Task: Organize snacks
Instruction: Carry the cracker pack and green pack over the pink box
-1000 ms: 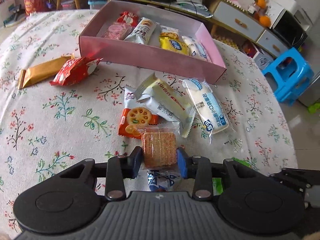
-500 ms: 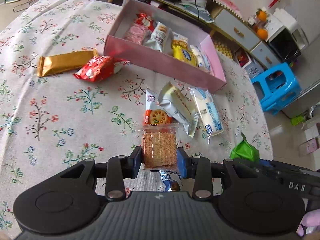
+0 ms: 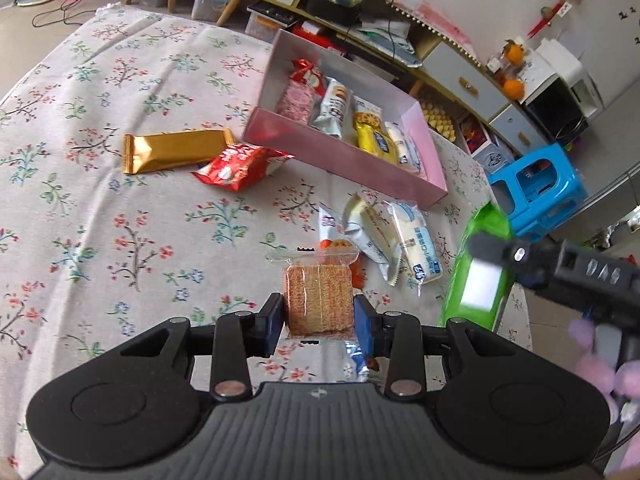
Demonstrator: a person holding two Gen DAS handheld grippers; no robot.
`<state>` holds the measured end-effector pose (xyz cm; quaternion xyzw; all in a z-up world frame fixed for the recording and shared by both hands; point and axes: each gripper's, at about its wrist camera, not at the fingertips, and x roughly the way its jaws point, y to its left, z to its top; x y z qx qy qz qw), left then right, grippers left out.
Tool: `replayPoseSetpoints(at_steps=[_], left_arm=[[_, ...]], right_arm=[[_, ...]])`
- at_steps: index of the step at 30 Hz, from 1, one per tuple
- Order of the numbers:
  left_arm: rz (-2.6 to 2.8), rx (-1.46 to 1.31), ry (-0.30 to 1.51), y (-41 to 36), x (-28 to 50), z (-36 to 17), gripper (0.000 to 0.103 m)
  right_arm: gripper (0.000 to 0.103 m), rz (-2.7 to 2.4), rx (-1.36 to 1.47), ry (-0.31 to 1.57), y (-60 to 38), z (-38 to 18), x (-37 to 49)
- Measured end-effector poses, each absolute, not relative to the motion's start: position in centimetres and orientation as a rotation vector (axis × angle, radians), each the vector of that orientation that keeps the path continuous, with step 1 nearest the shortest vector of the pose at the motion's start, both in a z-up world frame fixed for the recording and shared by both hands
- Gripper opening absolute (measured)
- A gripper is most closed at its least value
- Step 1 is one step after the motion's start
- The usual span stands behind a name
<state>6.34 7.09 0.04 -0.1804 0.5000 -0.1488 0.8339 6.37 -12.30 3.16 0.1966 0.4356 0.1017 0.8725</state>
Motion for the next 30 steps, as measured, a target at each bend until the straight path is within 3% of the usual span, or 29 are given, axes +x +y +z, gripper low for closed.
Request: replayPoseSetpoints(at_steps=[14, 30], left_arm=[[-0.361, -0.331, 1.023, 8.6, 8.6, -0.3, 0.034], [-0.380, -0.115, 0.824, 3.9, 19.2, 0.4, 0.034]], right_arm=[[0.044, 0.118, 0.486, 0.815, -12.6, 4.4, 9.7], [0.044, 0.028, 0.543, 0.747, -16.1, 2.7, 19.2]])
